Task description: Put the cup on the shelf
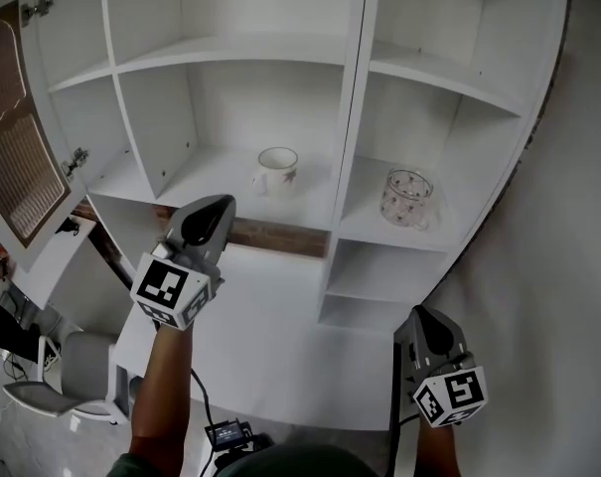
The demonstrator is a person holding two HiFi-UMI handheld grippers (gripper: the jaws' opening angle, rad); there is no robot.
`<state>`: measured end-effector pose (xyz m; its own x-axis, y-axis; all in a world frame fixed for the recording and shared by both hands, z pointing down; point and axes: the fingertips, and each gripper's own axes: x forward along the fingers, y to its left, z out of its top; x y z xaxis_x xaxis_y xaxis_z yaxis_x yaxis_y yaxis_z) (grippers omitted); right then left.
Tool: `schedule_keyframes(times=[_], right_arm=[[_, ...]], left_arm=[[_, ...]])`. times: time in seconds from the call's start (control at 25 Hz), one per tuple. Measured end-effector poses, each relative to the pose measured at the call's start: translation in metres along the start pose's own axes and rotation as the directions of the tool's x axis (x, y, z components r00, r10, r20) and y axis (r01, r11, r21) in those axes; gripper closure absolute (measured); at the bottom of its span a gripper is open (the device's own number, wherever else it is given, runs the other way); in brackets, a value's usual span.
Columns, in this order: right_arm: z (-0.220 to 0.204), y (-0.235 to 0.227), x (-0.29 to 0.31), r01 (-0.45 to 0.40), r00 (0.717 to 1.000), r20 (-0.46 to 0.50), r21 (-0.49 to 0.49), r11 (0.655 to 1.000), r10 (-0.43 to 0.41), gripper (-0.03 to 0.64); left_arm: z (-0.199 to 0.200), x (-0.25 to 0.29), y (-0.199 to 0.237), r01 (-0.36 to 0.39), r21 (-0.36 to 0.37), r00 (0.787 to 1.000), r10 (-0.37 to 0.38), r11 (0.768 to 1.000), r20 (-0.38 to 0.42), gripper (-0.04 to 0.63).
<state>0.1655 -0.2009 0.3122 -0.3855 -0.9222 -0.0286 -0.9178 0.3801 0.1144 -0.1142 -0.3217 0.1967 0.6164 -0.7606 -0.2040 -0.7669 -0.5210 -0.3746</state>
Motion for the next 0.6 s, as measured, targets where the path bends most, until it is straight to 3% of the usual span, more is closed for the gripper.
schedule_keyframes(times=[0.32, 0.6], right_arm=[[0.013, 0.035, -0.001, -0.109, 0.994, -0.007, -0.035, 0.993, 0.109, 0.612], [0.007, 0.054, -0.006, -0.139, 0.990, -0.020, -0.014, 0.990, 0.139, 0.612]], left_arm=[[-0.002, -0.070, -0.040, 0.002, -0.011, 1.000, -0.002, 1.000, 0.022, 0.592], [-0.032, -0.107, -0.068, 0.021, -0.075, 0.999, -0.024, 0.997, -0.048, 0.592]])
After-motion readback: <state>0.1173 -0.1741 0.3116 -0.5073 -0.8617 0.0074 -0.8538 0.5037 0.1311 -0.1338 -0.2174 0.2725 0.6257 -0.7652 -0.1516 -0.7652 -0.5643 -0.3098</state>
